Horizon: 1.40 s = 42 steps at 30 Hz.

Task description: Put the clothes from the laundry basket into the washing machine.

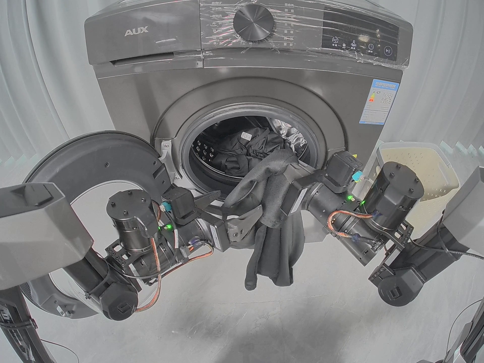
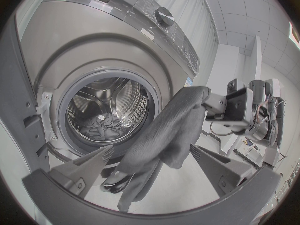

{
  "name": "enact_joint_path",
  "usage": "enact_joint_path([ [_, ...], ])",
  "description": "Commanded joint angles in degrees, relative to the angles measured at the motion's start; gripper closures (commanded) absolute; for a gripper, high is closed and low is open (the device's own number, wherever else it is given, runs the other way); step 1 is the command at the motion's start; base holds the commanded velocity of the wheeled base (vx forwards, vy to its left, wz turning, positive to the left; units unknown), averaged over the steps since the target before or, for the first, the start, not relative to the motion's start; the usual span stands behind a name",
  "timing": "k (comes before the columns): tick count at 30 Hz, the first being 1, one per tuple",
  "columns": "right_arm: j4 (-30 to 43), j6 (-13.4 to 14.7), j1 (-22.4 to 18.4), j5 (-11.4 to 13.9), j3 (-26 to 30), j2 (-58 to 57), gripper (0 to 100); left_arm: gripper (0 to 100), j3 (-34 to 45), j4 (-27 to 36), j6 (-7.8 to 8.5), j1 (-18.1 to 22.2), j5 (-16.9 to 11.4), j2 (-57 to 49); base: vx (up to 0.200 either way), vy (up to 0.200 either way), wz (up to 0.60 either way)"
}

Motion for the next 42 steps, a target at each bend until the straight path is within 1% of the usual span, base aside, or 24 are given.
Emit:
enact_joint_path([
  [1,0.0,0.0,0.2,0.0,-0.1,-0.9,100,0,0.3,-2.1,-0.02,0.1,0.2,4.4,0.000,0.000,0.00],
  [7,0.6,-0.1,0.3,0.0,-0.5,-1.7,100,0,1.3,-5.1,0.34,0.2,0.2,7.8,0.000,0.000,0.00],
  [11,0.6,-0.1,0.1,0.0,-0.4,-2.3,100,0,1.4,-5.2,0.51,1.8,-0.4,8.8,0.000,0.000,0.00],
  [15,0.6,-0.1,0.0,0.0,-0.2,-2.9,100,0,1.4,-5.2,0.42,2.3,-0.3,9.4,0.000,0.000,0.00],
  [18,0.6,-0.1,0.0,0.0,0.0,-3.2,100,0,1.4,-5.3,0.60,3.6,-0.4,10.0,0.000,0.000,0.00],
  [28,0.6,-0.1,0.1,0.0,0.7,-5.2,100,0,1.2,-5.3,0.69,4.3,-0.4,13.4,0.000,0.000,0.00],
  [31,0.4,-0.1,0.6,0.0,1.8,-6.0,100,0,0.7,-5.4,1.04,4.5,-0.5,15.1,0.000,0.000,0.00],
  [39,0.4,-0.1,0.7,0.0,1.9,-6.2,100,0,-1.1,-5.4,1.48,3.9,-0.6,18.2,0.000,0.000,0.00],
  [41,0.3,-0.1,0.7,0.0,1.9,-6.2,100,0,-1.9,-5.4,2.01,4.0,-0.6,19.0,0.000,0.000,0.00],
  [42,0.4,-0.1,0.7,0.0,1.9,-6.3,100,0,-2.6,-5.4,2.53,4.0,-0.6,19.8,0.000,0.000,0.00],
])
